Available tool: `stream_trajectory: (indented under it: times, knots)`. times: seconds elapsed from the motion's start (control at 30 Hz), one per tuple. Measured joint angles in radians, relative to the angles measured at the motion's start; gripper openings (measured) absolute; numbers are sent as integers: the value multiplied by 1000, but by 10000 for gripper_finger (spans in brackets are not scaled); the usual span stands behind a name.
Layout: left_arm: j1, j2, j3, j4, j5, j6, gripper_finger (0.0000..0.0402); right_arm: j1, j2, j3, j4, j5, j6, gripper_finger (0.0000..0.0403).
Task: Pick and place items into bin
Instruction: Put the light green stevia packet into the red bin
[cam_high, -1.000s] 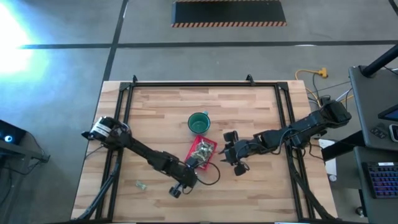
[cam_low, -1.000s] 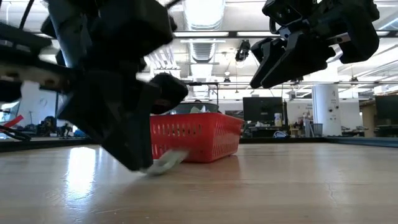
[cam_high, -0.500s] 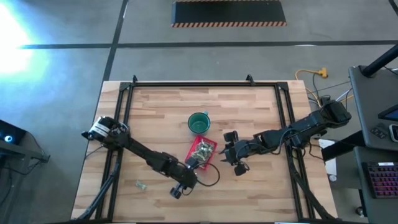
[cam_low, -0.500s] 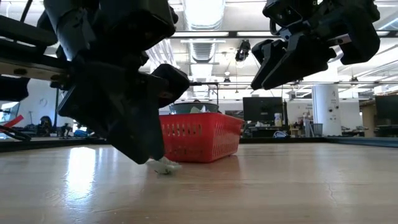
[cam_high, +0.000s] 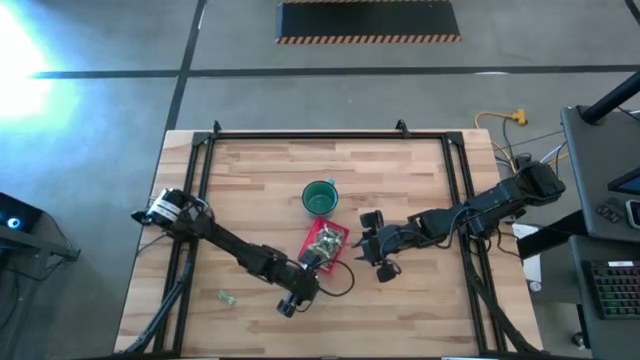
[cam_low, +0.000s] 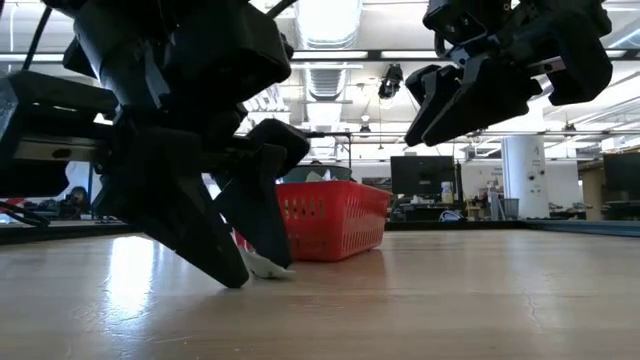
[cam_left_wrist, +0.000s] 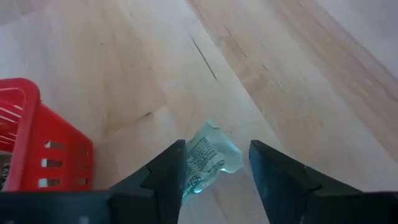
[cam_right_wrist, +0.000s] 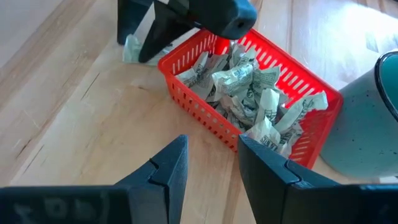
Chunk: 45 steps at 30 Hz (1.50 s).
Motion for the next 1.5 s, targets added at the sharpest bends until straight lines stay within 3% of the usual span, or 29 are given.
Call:
stream_trajectory:
  times: [0.17, 0.43, 0.73, 0.83, 1.03, 1.1, 1.37, 1.5]
  knots:
    - [6, -3, 0, -6, 7, 0, 138, 0, 0, -2, 1, -1, 8, 128]
    - [3, -33, 0, -45, -4, 3, 10, 0, 0, -7, -1, -1, 12, 128]
    - [-35, -74, 31, -34, -13, 49, 12, 0, 0, -9, 0, -1, 13, 128]
    - [-55, -109, 29, -31, -132, 85, 13, 0, 0, -11, -1, -1, 15, 128]
    - [-79, -137, 26, -28, -635, 106, 13, 0, 0, -13, 1, -1, 15, 128]
    - [-75, -137, 24, -30, -733, 103, 13, 0, 0, -13, 2, -1, 15, 128]
    - [-43, -137, 6, -27, -681, 104, 13, 0, 0, -14, 3, -1, 15, 128]
    - [-45, -137, -1, -28, -651, 132, 33, 0, 0, -14, 3, 0, 15, 128]
